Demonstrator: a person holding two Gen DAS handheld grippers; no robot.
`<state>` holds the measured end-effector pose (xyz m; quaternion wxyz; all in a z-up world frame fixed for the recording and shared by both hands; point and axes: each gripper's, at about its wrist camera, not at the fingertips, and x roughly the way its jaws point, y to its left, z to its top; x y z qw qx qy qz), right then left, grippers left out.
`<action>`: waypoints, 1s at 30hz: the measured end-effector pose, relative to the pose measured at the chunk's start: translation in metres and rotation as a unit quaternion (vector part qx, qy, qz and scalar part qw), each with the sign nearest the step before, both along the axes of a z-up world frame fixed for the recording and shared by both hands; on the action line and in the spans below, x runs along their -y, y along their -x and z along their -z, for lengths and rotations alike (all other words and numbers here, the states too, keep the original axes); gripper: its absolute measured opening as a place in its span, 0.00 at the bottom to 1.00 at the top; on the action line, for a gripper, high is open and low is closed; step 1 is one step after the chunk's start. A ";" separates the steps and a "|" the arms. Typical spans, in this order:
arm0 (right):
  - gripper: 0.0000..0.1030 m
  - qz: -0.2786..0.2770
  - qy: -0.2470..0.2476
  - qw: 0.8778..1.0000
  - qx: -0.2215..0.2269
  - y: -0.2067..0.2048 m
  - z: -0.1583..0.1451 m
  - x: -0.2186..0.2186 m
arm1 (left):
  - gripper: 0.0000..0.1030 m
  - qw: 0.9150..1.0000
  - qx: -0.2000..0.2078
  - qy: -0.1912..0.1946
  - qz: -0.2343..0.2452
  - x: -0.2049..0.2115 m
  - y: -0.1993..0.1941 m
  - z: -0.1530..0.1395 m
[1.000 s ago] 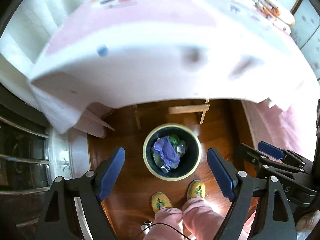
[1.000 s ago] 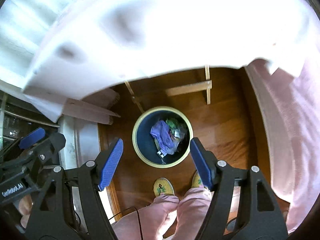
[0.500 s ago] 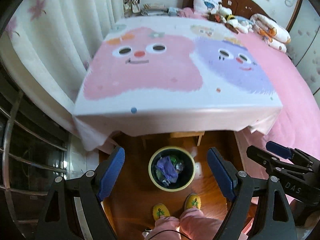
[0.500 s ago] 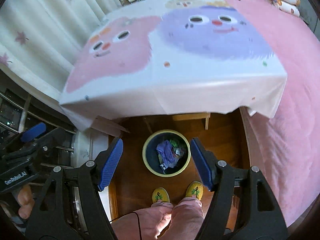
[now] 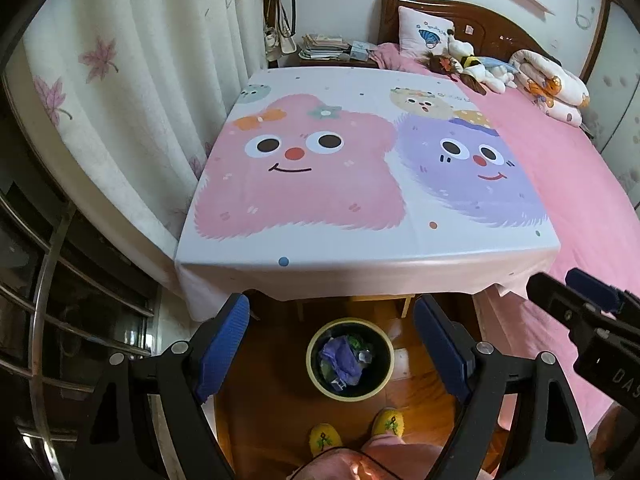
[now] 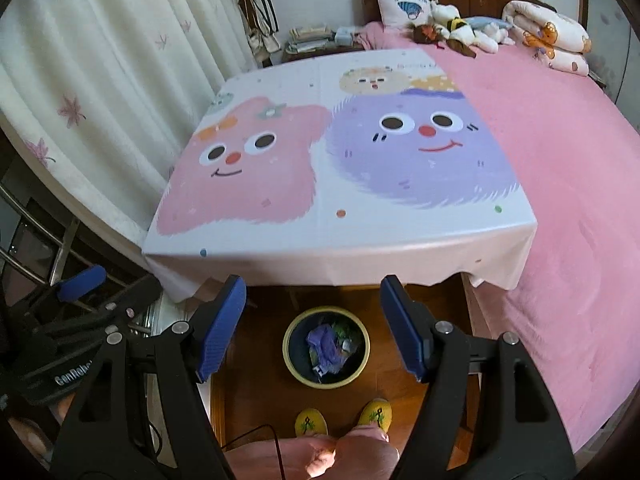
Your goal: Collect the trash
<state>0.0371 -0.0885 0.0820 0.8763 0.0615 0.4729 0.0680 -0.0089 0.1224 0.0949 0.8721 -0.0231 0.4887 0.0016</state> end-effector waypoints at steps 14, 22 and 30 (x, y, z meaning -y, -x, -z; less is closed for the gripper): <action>0.65 -0.001 0.007 1.000 0.020 -0.015 -0.004 -0.002 | 0.84 1.000 0.020 -0.007 -0.004 0.006 -0.015 -0.008; 0.65 -0.008 0.012 1.000 0.023 -0.020 -0.004 -0.007 | 0.84 1.000 0.017 -0.008 -0.004 0.003 -0.020 -0.005; 0.65 -0.010 0.013 1.000 0.024 -0.020 -0.002 -0.010 | 0.84 1.000 0.018 -0.014 0.002 0.012 -0.018 -0.001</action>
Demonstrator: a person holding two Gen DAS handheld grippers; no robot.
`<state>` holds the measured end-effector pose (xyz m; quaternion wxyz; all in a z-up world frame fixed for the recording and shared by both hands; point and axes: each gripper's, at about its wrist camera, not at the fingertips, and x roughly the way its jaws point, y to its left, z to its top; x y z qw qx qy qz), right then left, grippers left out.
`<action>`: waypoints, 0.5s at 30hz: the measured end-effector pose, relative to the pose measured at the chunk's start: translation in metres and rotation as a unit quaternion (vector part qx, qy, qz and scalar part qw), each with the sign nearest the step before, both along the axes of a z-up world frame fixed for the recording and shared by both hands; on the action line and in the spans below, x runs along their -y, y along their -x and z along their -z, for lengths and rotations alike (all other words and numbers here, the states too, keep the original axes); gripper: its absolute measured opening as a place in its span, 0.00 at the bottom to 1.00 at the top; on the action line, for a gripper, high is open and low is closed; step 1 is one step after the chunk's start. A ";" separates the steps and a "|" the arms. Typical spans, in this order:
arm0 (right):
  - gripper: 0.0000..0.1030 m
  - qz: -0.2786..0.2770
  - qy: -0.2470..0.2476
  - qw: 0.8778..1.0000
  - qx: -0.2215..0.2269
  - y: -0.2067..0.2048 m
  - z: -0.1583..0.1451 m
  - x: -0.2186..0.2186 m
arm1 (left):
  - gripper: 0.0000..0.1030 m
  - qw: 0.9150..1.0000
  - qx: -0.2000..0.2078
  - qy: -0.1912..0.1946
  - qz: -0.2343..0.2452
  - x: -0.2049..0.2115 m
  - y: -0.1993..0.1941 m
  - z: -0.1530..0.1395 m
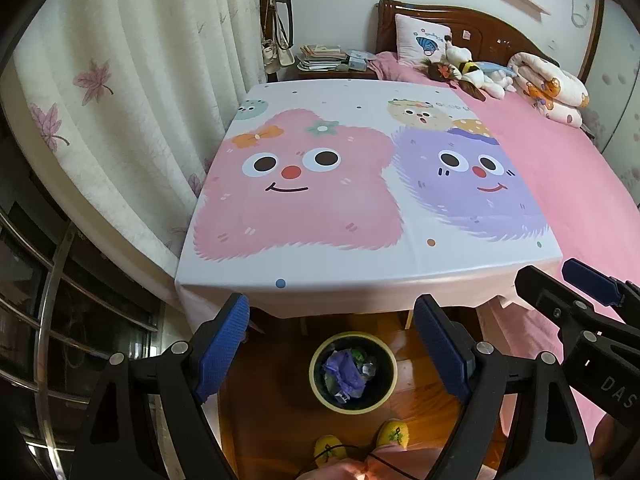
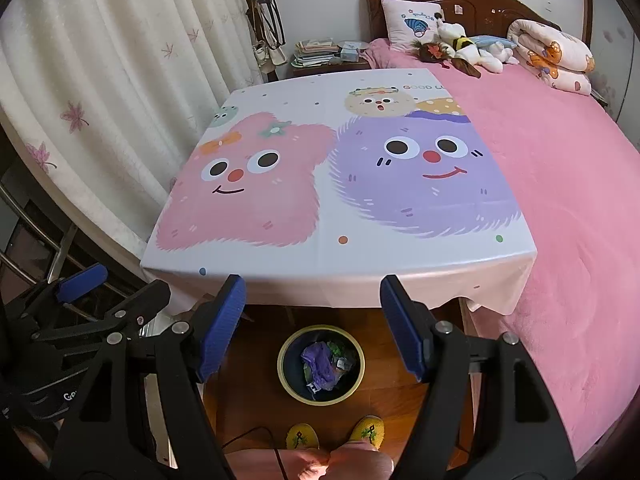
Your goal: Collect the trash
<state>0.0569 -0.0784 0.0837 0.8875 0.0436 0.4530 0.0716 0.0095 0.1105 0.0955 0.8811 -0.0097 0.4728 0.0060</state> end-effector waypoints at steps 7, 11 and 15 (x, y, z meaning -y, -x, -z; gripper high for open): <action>0.65 -0.001 0.000 1.000 0.000 0.001 0.001 0.001 | 0.84 1.000 -0.001 0.000 0.000 0.003 0.001 0.001; 0.65 -0.001 -0.001 1.000 -0.001 0.002 0.002 0.002 | 0.84 1.000 -0.002 0.000 -0.001 0.004 0.001 0.002; 0.65 0.000 -0.001 1.000 -0.001 0.002 0.002 0.001 | 0.84 1.000 -0.002 -0.001 0.000 0.003 0.001 0.002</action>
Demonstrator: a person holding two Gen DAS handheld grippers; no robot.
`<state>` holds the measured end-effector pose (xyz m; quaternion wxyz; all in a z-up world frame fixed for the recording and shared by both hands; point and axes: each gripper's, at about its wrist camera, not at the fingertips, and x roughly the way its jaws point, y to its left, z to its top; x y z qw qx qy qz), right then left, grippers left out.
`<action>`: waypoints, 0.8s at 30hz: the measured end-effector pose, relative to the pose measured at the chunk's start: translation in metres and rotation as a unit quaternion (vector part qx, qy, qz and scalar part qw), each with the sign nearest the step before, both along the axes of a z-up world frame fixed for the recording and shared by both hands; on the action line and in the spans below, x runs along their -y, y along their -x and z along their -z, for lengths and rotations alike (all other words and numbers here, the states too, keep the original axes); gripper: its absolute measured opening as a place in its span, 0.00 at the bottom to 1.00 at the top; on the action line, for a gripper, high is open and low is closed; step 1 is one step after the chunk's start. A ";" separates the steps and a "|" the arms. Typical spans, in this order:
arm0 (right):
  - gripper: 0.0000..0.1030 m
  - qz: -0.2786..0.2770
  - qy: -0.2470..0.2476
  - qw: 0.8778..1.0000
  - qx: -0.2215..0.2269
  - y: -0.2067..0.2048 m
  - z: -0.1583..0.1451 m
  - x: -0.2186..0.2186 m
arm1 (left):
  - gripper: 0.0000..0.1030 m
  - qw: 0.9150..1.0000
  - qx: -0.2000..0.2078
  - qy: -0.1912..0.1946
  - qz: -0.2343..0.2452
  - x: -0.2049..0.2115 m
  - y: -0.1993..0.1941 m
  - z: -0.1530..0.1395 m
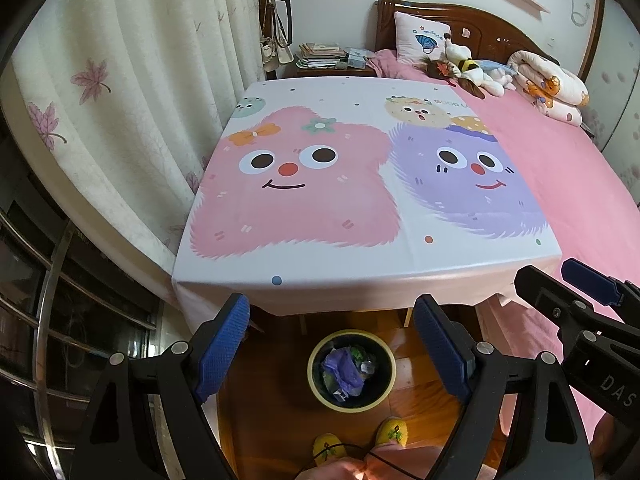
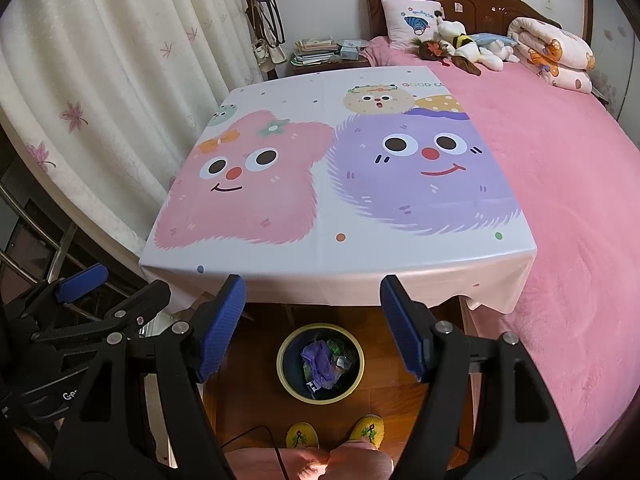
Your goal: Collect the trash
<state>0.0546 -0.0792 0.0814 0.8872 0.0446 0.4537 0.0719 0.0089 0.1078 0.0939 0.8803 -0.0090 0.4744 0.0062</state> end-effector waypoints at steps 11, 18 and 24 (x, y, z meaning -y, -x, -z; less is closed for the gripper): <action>0.65 0.002 -0.001 1.000 0.000 0.001 0.002 -0.002 | 0.84 1.000 -0.005 -0.003 0.001 0.004 0.001 0.005; 0.65 0.003 -0.002 1.000 0.000 0.001 0.002 -0.002 | 0.84 1.000 -0.007 -0.001 -0.001 0.002 0.001 0.009; 0.65 0.000 -0.003 1.000 -0.002 0.001 0.007 -0.005 | 0.84 1.000 -0.010 0.001 -0.001 0.001 0.001 0.013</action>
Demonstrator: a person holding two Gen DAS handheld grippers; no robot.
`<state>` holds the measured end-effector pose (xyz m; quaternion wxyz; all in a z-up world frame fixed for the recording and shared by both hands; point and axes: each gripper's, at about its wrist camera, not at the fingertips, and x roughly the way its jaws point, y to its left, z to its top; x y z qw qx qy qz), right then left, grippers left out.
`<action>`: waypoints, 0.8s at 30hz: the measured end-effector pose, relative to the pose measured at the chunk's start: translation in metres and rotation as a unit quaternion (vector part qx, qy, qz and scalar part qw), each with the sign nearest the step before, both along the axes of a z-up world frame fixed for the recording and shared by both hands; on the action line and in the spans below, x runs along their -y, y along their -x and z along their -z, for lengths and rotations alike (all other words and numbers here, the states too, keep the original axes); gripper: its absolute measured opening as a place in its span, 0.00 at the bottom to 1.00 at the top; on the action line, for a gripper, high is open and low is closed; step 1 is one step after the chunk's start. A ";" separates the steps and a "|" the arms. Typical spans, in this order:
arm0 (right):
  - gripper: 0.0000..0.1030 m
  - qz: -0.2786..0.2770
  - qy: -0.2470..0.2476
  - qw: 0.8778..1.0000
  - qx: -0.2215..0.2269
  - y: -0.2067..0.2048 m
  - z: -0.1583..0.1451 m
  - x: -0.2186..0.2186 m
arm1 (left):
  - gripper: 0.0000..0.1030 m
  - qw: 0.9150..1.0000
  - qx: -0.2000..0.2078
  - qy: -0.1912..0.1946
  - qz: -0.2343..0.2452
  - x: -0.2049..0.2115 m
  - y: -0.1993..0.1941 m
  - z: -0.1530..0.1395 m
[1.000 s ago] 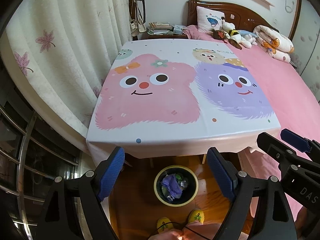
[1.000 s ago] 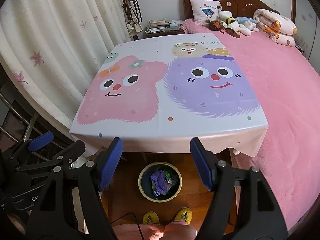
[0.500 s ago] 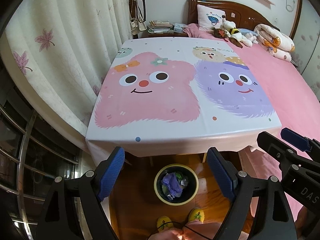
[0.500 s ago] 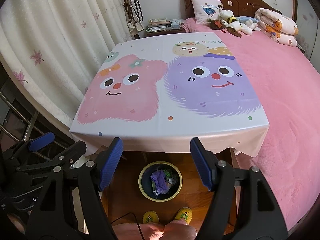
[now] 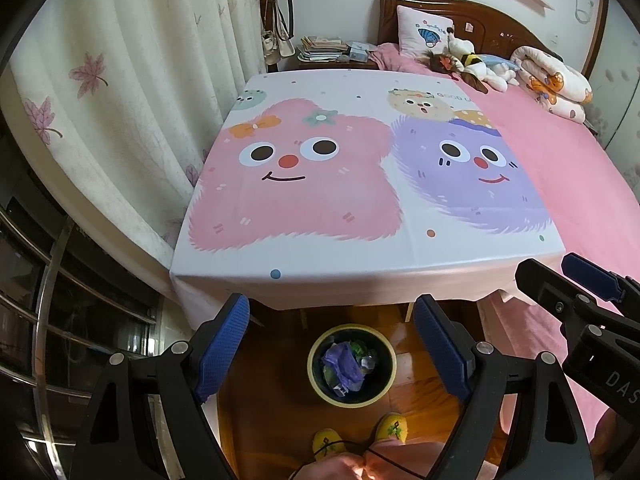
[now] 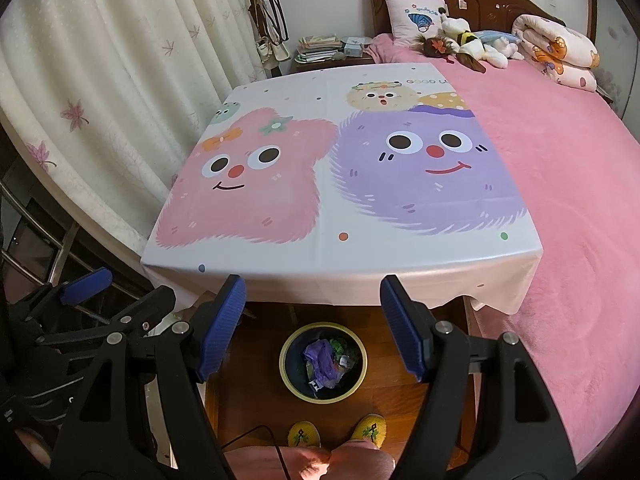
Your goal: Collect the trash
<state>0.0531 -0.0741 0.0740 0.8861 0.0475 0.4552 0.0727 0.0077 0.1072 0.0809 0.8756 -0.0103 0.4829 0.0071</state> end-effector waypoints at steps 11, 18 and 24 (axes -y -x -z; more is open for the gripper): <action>0.65 0.000 -0.006 1.000 -0.008 -0.003 0.007 -0.001 | 0.84 1.000 -0.007 -0.001 -0.003 0.001 0.001 0.007; 0.65 0.001 -0.009 1.000 -0.014 -0.005 0.011 0.001 | 0.84 1.000 -0.015 -0.002 -0.004 0.001 0.001 0.012; 0.65 0.001 -0.010 1.000 -0.015 -0.006 0.012 0.001 | 0.84 1.000 -0.015 -0.003 -0.004 0.000 0.000 0.012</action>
